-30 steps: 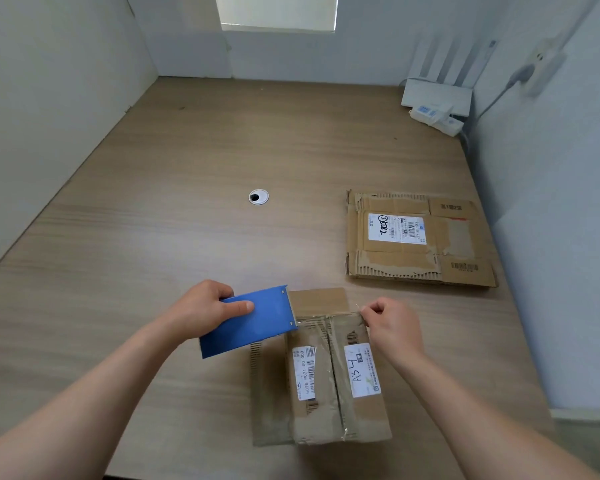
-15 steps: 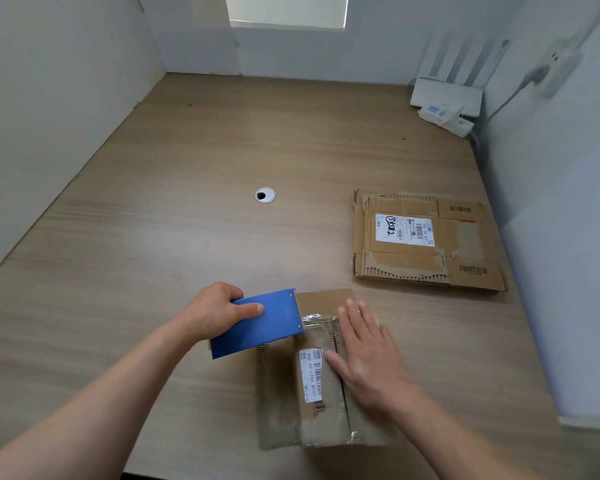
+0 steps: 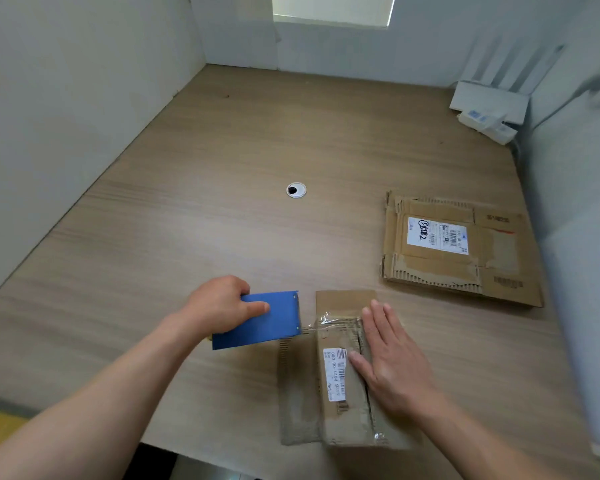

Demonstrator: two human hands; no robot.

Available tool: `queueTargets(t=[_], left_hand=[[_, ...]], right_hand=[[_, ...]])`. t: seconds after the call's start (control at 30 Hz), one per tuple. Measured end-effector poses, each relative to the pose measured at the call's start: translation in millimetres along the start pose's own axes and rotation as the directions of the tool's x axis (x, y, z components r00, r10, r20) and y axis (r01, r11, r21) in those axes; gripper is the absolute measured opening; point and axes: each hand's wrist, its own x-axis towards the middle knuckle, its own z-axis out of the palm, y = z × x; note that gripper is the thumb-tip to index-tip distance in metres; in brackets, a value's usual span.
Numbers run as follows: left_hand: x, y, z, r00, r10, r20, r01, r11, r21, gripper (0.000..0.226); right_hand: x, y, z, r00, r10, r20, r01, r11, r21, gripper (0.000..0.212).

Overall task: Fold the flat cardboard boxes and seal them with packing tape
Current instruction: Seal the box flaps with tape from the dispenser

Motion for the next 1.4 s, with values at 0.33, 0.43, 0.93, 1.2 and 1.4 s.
queueTargets(t=[0.33,0.43,0.93,1.2,1.4], left_hand=[[-5,88,10,0.998,0.005,-0.069,0.024,0.907,0.420,0.022],[-8,105,24,1.000,-0.014,-0.028,0.027,0.823,0.568,0.028],[-46,-63,105,0.920,-0.244,-0.306,0.313,0.927,0.204,0.020],[-57,41,113,0.801,0.142,-0.582,-0.313,0.927,-0.205,0.051],[-4,94,146,0.845,0.450,-0.289,-0.478,0.878,-0.032,0.043]], right_hand=[[-3,-4,-3,1.000,0.003,-0.011,-0.003,1.000,0.017,0.082],[-3,-5,-5,1.000,0.002,-0.014,-0.001,1.000,0.014,0.082],[-1,-4,-2,0.999,0.000,-0.032,0.001,1.000,0.028,0.089],[1,0,7,0.994,-0.026,-0.105,0.034,0.997,0.073,0.089],[2,1,5,0.990,-0.055,-0.132,0.070,0.992,0.108,0.087]])
